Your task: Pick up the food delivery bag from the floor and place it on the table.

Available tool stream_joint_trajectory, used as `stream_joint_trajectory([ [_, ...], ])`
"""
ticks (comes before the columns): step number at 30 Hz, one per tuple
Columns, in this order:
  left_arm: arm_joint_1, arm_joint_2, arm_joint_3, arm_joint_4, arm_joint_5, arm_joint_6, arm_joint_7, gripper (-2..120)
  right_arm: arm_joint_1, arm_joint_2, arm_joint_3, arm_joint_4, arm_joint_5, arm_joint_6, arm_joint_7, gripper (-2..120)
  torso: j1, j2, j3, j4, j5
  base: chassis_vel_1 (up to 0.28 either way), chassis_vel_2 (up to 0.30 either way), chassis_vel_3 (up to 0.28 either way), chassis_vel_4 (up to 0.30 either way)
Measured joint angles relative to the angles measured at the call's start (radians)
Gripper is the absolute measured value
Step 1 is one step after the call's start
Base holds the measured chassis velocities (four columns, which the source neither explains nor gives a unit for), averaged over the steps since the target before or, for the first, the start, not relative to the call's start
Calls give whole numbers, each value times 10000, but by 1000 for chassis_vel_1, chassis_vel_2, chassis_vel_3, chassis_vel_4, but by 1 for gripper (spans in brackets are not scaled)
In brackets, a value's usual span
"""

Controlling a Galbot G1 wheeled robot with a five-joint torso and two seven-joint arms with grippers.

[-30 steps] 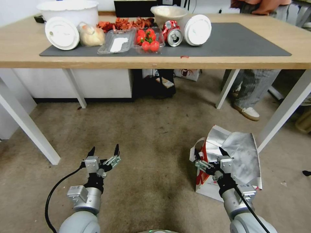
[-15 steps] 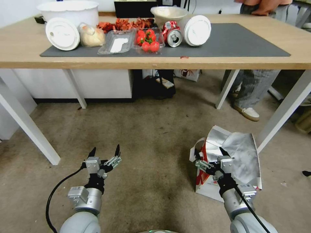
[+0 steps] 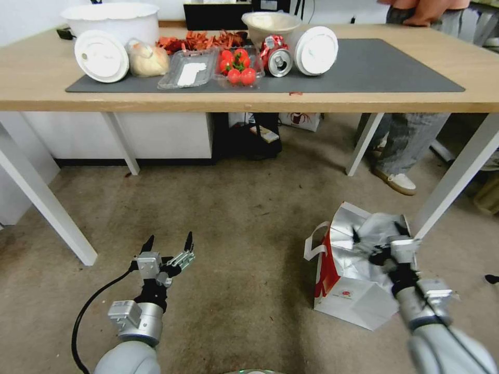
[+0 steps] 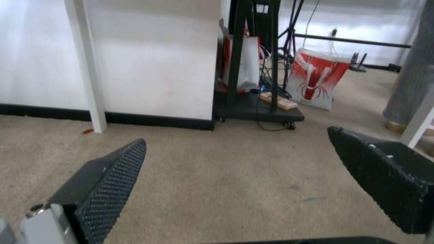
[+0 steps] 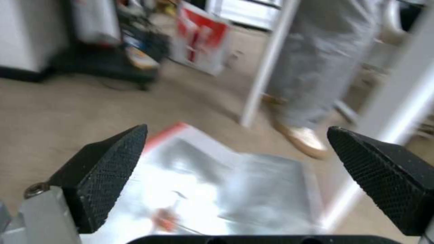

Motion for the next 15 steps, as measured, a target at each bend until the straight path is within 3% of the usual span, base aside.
stream_joint_trajectory([
  [5,-14,-46,52,46,53,-14,-14,100,129,-568,541,-343,879,-779,670,100,1,3,0,-1,2,0,0,0,0],
  [8,-30,-71,84,96,105,-25,-32,100,318,-930,859,-615,1517,-1836,960,100,2,9,0,-1,2,0,0,0,0],
  [15,-59,-116,127,168,194,-48,-68,100,848,-1273,532,-1358,1566,-2650,1376,100,3,13,0,-1,0,0,0,0,0],
])
